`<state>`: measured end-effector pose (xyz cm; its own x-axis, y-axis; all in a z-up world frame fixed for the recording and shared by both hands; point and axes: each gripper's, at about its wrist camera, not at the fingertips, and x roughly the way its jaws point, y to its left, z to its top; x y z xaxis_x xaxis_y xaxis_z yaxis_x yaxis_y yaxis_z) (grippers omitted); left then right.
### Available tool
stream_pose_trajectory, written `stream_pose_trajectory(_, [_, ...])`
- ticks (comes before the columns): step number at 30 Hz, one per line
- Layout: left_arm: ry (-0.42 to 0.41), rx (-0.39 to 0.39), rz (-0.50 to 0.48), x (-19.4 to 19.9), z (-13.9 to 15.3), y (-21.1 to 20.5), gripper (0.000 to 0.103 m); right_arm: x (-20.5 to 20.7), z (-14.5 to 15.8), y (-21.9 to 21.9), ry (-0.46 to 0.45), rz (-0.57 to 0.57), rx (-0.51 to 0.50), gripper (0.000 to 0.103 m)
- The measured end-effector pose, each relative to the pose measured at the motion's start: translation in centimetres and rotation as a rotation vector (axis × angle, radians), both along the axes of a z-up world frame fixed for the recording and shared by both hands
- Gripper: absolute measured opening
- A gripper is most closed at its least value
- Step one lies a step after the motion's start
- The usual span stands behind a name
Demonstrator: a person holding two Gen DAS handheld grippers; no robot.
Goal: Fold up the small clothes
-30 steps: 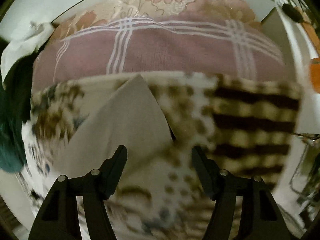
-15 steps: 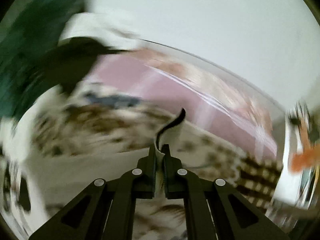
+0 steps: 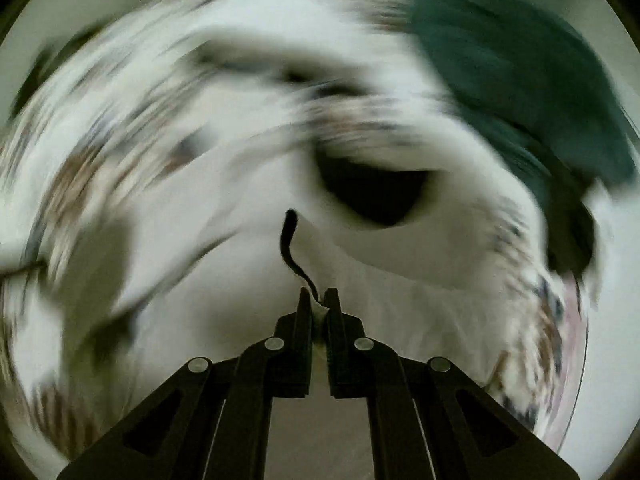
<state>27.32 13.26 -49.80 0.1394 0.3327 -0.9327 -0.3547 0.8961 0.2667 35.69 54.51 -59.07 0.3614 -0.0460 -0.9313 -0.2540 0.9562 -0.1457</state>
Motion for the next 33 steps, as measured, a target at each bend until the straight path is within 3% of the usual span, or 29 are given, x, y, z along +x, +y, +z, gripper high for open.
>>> stream_pose_trajectory(3, [0.004,-0.004,0.034,-1.2,-0.1,2.2,0.103,-5.9,-2.9,7.0,0.091,0.254,-0.048,0.005])
stream_pose_trajectory(6, [0.012,0.003,0.048,-2.5,-0.2,3.7,0.103,-10.8,-5.1,10.4,0.166,0.379,-0.075,0.005])
stream_pose_trajectory(10, [0.034,0.013,0.07,-4.6,-0.5,5.2,0.103,-15.3,-7.4,12.7,0.228,0.475,-0.118,0.005])
stream_pose_trajectory(15, [0.067,-0.01,0.146,-7.9,-0.6,7.0,0.103,-18.0,-8.7,12.7,0.274,0.502,-0.168,0.005])
stream_pose_trajectory(16, [0.071,-0.015,0.164,-8.6,-0.5,7.4,0.103,-18.0,-9.3,12.5,0.295,0.49,-0.173,0.006])
stream_pose_trajectory(18, [0.071,-0.049,0.208,-10.2,-0.3,8.4,0.103,-16.9,-9.5,10.9,0.355,0.407,-0.092,0.012])
stream_pose_trajectory(19, [0.061,-0.099,0.247,-11.4,-0.3,9.2,0.103,-16.5,-9.5,10.1,0.392,0.369,-0.04,0.024])
stream_pose_trajectory(20, [0.052,-0.155,0.284,-12.4,-0.4,9.8,0.103,-15.8,-9.4,8.8,0.45,0.309,0.052,0.043])
stream_pose_trajectory(22, [0.035,-0.31,0.399,-14.8,-1.4,11.6,0.103,-14.6,-9.1,5.5,0.521,0.155,0.237,0.06])
stream_pose_trajectory(26, [0.007,-0.535,0.609,-18.8,-4.5,13.9,0.103,-14.1,-9.3,-0.1,0.532,-0.042,0.32,0.06])
stream_pose_trajectory(30, [-0.008,-0.607,0.713,-20.5,-6.9,14.0,0.101,-13.6,-10.1,-5.3,0.533,-0.166,0.309,0.06])
stream_pose_trajectory(32, [-0.015,-0.623,0.732,-20.3,-8.0,13.7,0.091,-14.0,-10.3,-7.5,0.541,-0.212,0.302,0.06])
stream_pose_trajectory(33, [-0.014,-0.62,0.733,-20.1,-8.5,13.6,0.073,-14.1,-10.4,-8.2,0.543,-0.22,0.302,0.06])
